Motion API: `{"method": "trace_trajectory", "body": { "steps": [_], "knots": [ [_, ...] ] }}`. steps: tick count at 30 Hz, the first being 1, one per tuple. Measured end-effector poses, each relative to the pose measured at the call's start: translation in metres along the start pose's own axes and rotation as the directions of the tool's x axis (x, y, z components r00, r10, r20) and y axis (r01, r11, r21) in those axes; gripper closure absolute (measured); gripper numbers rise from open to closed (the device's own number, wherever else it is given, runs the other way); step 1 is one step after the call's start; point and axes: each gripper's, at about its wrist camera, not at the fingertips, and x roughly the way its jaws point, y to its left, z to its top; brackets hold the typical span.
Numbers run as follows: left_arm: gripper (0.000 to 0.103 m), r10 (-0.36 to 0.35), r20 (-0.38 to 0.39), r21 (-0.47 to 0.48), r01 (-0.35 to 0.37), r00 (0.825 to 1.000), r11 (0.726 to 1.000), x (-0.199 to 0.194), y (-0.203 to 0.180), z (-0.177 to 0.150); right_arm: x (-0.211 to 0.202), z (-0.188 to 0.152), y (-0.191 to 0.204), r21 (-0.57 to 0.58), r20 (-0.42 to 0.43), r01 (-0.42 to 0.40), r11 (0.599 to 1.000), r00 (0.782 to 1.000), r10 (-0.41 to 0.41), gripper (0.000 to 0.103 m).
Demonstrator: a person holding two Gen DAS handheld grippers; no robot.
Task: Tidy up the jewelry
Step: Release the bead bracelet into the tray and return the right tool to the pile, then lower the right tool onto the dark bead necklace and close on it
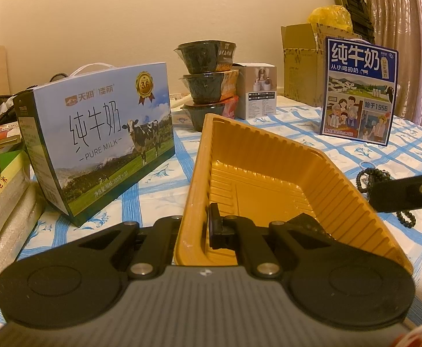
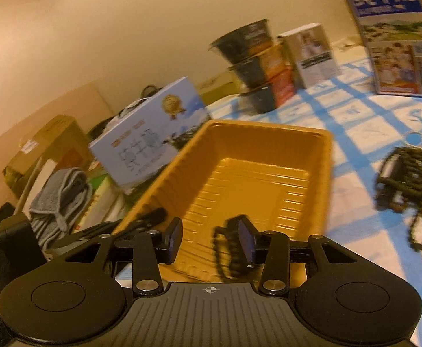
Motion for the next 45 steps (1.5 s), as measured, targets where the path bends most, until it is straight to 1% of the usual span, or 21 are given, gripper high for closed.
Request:
{"method": "trace_trajectory", "body": {
  "steps": [6,10,16,21,27,33,36,37,38,40,41,43,45],
  "knots": [
    [0.098,0.0,0.0,0.0,0.0,1.0,1.0,0.0,0.0,0.0,-0.022,-0.003,-0.027,0.045,0.012,0.087,0.995,0.996,-0.088,0.059],
    [0.098,0.0,0.0,0.002,0.0,1.0,1.0,0.001,0.001,0.0,-0.031,-0.006,-0.044,0.076,0.009,0.155,0.985,0.988,-0.156,0.059],
    [0.098,0.0,0.0,0.002,0.0,1.0,1.0,0.001,0.001,0.0,-0.038,-0.01,-0.061,0.088,-0.004,0.269,0.959,0.963,-0.269,0.056],
    [0.098,-0.001,0.0,0.002,0.001,1.0,1.0,0.0,0.001,0.0,-0.041,-0.012,-0.069,0.089,-0.02,0.348,0.933,0.938,-0.347,0.048],
    [0.098,0.0,0.0,0.003,0.0,1.0,1.0,0.0,0.0,0.0,-0.041,-0.013,-0.073,0.077,-0.032,0.399,0.914,0.917,-0.398,0.044],
    [0.098,0.0,0.0,0.003,0.0,1.0,1.0,0.001,0.001,0.0,-0.039,-0.013,-0.073,0.07,-0.045,0.428,0.901,0.904,-0.426,0.039],
    [0.098,0.0,0.0,0.002,0.0,1.0,1.0,0.001,0.001,0.0,-0.038,-0.013,-0.073,0.075,-0.042,0.454,0.888,0.891,-0.452,0.036],
    [0.098,0.0,0.0,0.002,0.0,1.0,1.0,0.001,0.001,0.0,-0.039,-0.012,-0.073,0.083,-0.04,0.454,0.887,0.891,-0.452,0.036],
    [0.098,0.001,-0.001,0.003,-0.001,1.0,1.0,0.001,0.001,0.0,-0.041,-0.011,-0.074,0.093,-0.039,0.441,0.893,0.897,-0.439,0.036],
    [0.098,0.0,-0.001,0.002,0.0,1.0,1.0,0.001,0.001,0.0,-0.046,-0.01,-0.077,0.12,-0.02,0.389,0.913,0.921,-0.39,0.035],
    [0.098,0.0,0.0,0.003,0.0,1.0,1.0,0.001,0.001,0.0,-0.049,-0.009,-0.078,0.133,-0.012,0.378,0.916,0.925,-0.38,0.035],
    [0.098,0.001,-0.001,0.003,-0.001,1.0,1.0,0.001,0.001,0.0,-0.051,-0.008,-0.08,0.15,-0.008,0.382,0.912,0.923,-0.385,0.035],
    [0.098,0.0,-0.002,0.002,0.0,1.0,1.0,0.001,0.002,0.001,-0.053,-0.007,-0.081,0.136,-0.008,0.37,0.919,0.928,-0.373,0.035]
  ]
}}
